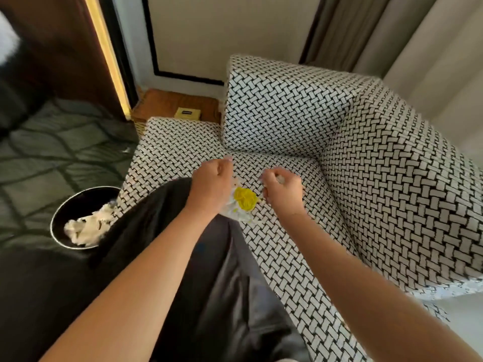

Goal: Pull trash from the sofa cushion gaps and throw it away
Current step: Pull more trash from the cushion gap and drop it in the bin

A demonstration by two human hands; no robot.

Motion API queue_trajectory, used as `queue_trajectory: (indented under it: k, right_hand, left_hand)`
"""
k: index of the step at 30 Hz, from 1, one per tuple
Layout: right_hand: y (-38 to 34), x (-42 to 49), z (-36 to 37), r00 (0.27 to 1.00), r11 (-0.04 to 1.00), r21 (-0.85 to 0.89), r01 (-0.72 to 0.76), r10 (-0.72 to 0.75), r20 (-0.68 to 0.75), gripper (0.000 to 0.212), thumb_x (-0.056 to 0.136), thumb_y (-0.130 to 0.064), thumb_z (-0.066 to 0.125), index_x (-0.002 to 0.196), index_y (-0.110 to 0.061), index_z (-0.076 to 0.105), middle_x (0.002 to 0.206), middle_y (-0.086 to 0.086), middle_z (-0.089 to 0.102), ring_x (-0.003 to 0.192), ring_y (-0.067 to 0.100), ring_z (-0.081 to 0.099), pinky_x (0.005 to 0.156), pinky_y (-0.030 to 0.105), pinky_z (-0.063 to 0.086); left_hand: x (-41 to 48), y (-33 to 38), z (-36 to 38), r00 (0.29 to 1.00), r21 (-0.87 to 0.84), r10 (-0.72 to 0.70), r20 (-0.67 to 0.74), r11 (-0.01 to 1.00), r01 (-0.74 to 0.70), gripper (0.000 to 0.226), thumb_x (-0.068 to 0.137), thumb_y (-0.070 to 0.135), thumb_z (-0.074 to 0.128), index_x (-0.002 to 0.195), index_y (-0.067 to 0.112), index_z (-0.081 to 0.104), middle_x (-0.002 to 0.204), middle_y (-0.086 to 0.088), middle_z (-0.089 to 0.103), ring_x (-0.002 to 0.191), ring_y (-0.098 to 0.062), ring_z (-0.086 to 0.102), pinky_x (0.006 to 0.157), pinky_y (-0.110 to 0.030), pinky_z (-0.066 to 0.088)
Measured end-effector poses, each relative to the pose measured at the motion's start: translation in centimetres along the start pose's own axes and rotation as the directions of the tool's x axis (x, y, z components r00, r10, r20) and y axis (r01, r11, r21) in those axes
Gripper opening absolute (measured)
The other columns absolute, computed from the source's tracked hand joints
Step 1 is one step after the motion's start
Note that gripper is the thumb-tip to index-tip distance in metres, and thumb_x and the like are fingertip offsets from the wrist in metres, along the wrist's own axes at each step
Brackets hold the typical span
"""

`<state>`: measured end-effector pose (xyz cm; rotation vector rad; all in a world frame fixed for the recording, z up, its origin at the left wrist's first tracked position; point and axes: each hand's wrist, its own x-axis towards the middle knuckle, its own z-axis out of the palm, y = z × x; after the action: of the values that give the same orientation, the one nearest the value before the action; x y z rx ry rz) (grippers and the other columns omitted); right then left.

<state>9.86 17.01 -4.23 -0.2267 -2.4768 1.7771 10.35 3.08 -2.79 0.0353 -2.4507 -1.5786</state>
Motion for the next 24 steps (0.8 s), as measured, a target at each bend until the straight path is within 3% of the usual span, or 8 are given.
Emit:
queue_trajectory:
  k: [2,5,9,12,14,16,19,24]
  right_hand:
    - [-2.2,0.8,2.3,0.991,0.994,-0.012,0.108,-0.107,0.075,0.019,0.089,-0.015,0.053,0.074,-0.009,0.061,0.056,0.0,0.052,0.045,0.01,0.04,0.044,0.024,0.036]
    - [-4.8,1.5,6.6,0.941,0.955,-0.052,0.292,-0.277,0.196,0.02,0.089,-0.015,0.056,0.069,-0.018,0.059,0.057,-0.012,0.052,0.042,-0.004,0.045,0.047,0.009,0.034]
    - [-6.6,2.0,12.8,0.89,0.925,-0.045,0.377,-0.348,0.294,0.023,0.087,-0.017,0.059,0.066,-0.023,0.058,0.054,-0.016,0.053,0.05,-0.005,0.048,0.053,0.009,0.034]
    - [-7.1,2.7,17.6,0.869,0.929,-0.066,0.365,-0.314,0.383,0.026,0.089,-0.023,0.054,0.066,-0.013,0.06,0.051,-0.009,0.048,0.045,0.004,0.04,0.05,0.019,0.034]
    - [-6.9,3.1,20.9,0.853,0.941,-0.055,0.335,-0.278,0.441,0.032,0.09,-0.02,0.049,0.062,-0.006,0.052,0.05,-0.001,0.039,0.045,0.011,0.03,0.048,0.024,0.028]
    - [-6.1,3.6,24.3,0.849,0.952,-0.066,0.298,-0.232,0.475,0.035,0.091,-0.017,0.045,0.057,-0.009,0.042,0.048,-0.003,0.03,0.043,0.009,0.023,0.046,0.023,0.021]
    - [-4.2,4.1,28.7,0.856,0.953,-0.153,0.26,-0.154,0.494,0.039,0.095,-0.019,0.039,0.056,-0.014,0.04,0.051,-0.005,0.036,0.048,0.008,0.031,0.049,0.025,0.025]
    - [-1.3,5.5,35.7,0.829,0.914,-0.265,0.306,-0.119,0.547,0.041,0.098,-0.018,0.03,0.059,-0.011,0.043,0.059,0.002,0.045,0.056,0.014,0.04,0.055,0.03,0.028]
  left_hand:
    - [1.3,-0.5,-2.5,0.999,0.05,0.001,-0.043,0.999,0.002,0.047,0.098,0.03,0.039,0.054,0.013,0.035,0.049,-0.002,0.031,0.047,-0.016,0.034,0.048,-0.031,0.029]
    - [3.0,-2.2,-6.4,0.992,0.073,-0.017,-0.124,0.997,0.026,0.049,0.096,0.032,0.044,0.052,0.013,0.035,0.048,-0.002,0.03,0.049,-0.016,0.032,0.045,-0.024,0.02]
    - [4.5,-5.0,-11.3,0.98,0.104,-0.074,-0.184,0.99,0.094,0.052,0.095,0.03,0.047,0.049,0.015,0.027,0.048,-0.003,0.026,0.049,-0.016,0.028,0.055,-0.033,0.02]
    - [5.4,-7.8,-14.7,0.956,0.136,-0.159,-0.246,0.971,0.197,0.052,0.095,0.03,0.044,0.049,0.014,0.027,0.048,-0.003,0.027,0.048,-0.017,0.028,0.055,-0.035,0.021]
    - [5.8,-10.0,-16.8,0.932,0.122,-0.214,-0.294,0.958,0.259,0.055,0.097,0.03,0.041,0.046,0.014,0.026,0.046,-0.002,0.027,0.047,-0.017,0.028,0.052,-0.035,0.022]
    - [6.2,-12.9,-18.7,0.878,0.035,-0.316,-0.36,0.935,0.352,0.057,0.097,0.033,0.038,0.044,0.015,0.026,0.044,-0.001,0.027,0.045,-0.018,0.027,0.053,-0.034,0.023]
    - [6.6,-17.7,-20.9,0.768,-0.094,-0.466,-0.44,0.874,0.477,0.057,0.097,0.037,0.035,0.046,0.014,0.026,0.046,-0.004,0.028,0.047,-0.022,0.028,0.058,-0.034,0.023]
    - [7.3,-25.0,-22.5,0.647,-0.152,-0.551,-0.527,0.81,0.566,0.056,0.097,0.035,0.036,0.047,0.011,0.029,0.049,-0.004,0.034,0.051,-0.021,0.033,0.06,-0.033,0.028]
